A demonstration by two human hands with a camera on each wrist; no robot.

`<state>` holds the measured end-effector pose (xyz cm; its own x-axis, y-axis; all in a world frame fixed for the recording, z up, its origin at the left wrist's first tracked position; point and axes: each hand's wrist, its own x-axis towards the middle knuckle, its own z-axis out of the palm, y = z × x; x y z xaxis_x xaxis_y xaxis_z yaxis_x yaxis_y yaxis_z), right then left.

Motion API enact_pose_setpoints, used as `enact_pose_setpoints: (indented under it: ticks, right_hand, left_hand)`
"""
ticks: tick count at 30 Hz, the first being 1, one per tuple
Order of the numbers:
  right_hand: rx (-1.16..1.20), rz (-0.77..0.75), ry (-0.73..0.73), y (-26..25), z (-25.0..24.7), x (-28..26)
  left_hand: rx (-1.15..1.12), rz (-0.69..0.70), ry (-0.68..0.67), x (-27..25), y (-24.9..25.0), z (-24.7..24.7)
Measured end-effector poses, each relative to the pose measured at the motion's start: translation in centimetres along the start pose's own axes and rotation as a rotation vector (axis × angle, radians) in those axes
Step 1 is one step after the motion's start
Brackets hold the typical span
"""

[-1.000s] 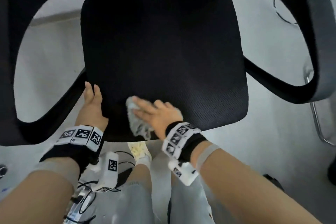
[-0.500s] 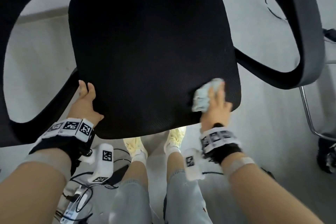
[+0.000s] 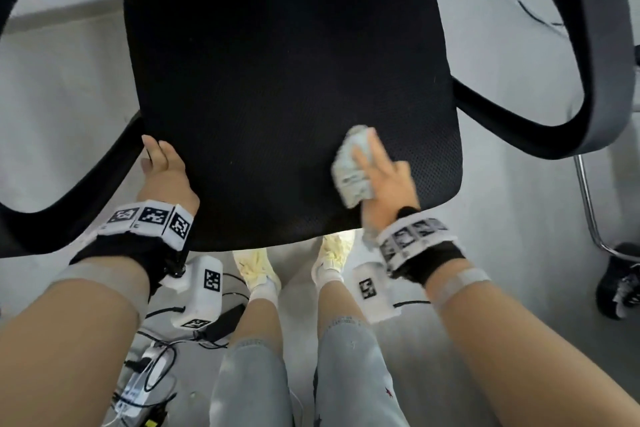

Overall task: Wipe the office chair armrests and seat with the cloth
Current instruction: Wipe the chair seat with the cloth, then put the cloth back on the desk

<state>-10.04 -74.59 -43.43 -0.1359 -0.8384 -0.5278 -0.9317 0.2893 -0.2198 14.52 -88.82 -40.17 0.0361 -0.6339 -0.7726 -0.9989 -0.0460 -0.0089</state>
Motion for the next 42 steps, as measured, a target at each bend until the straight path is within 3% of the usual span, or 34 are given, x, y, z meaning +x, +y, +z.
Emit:
enact_pose_setpoints:
  ticks: [2,5,7,9,10,13,16,19,21,25,30,36,42]
  right_hand:
    - [0.098,0.218,0.094,3.3,-1.1,-1.0]
    - [0.316,0.393,0.166,3.8,-3.4,-1.9]
    - [0.707,0.465,0.162,2.4,-4.4,-1.9]
    - [1.161,0.504,0.221,0.1,-5.6,-2.4]
    - [1.276,0.527,0.241,-1.0,-6.3,-2.9]
    - [1.535,0.453,0.159,-3.6,-9.0,-4.8]
    - [1.754,0.342,0.041,-5.0,-12.0,-7.3]
    - [1.920,0.256,-0.063,-5.6,-13.7,-9.6]
    - [1.937,0.259,-0.049,-5.8,-14.2,-11.2]
    - [1.878,0.375,0.134,-6.2,-13.7,-13.8]
    - [1.810,0.517,0.468,-5.9,-13.5,-18.7]
    - [1.813,0.746,0.870,-5.6,-11.9,-27.7]
    - [1.779,1.029,1.371,-5.9,-8.2,-41.8]
  left_hand:
    - [-0.009,0.008,0.019,-0.2,-0.1,0.3]
    - [-0.043,-0.020,0.005,-0.8,0.1,0.1]
    - [-0.077,-0.007,-0.024,-1.8,1.1,-0.5]
    - [-0.165,0.097,-0.046,-3.8,2.9,-1.4]
    - [-0.246,0.168,-0.063,-5.1,4.0,-1.9]
    - [-0.644,0.310,-0.196,-9.5,7.2,-3.9]
    - [-0.991,0.272,-0.391,-13.6,9.0,-5.7]
    - [-1.070,0.260,-0.564,-16.1,9.5,-6.9]
    - [-1.031,0.284,-0.560,-17.7,9.3,-7.1]
    - [-0.858,0.374,-0.489,-19.2,9.2,-7.0]
    - [-0.707,0.544,-0.453,-21.8,9.6,-7.4]
    - [-0.408,0.832,-0.618,-28.9,13.8,-5.5]
    - [-0.035,1.043,-0.797,-39.4,18.3,3.2]
